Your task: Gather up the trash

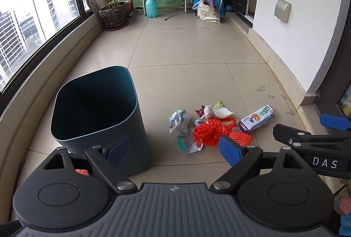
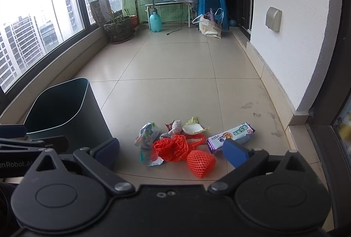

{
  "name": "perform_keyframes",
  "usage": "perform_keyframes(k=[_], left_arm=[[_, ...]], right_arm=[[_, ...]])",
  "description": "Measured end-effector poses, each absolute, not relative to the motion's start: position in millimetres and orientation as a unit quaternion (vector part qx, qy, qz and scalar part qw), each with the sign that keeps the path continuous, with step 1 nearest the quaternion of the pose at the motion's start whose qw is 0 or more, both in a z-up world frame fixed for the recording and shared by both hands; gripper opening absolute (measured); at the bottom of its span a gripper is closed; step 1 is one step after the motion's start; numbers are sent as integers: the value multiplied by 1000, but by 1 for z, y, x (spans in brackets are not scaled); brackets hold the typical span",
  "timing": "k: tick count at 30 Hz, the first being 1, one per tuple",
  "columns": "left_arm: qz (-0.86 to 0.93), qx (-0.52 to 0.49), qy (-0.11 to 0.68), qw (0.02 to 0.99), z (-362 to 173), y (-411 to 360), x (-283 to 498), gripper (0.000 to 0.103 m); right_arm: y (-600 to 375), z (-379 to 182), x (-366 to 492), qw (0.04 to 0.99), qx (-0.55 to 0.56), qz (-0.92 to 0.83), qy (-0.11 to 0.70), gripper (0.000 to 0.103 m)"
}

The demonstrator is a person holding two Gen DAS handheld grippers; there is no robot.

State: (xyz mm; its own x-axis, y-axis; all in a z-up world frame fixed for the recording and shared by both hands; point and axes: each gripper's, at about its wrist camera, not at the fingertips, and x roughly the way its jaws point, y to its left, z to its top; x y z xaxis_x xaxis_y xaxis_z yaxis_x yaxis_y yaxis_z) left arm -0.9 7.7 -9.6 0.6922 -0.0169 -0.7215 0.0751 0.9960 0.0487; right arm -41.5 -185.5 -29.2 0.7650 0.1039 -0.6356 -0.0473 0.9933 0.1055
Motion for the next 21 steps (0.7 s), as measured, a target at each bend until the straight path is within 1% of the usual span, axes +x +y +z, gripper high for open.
perform_keyframes(k=[5,16,21], left_arm=[[-15,50,399,916,-11,7,2,90],[1,41,412,910,-3,13,12,90],[33,2,433,901,11,48,43,90]], right_arm=[[-186,-30,-42,938,40,40,341,101],[-184,-29,-39,936,37,35,348,101],[-191,-22,-26,930,26,26,365,101]])
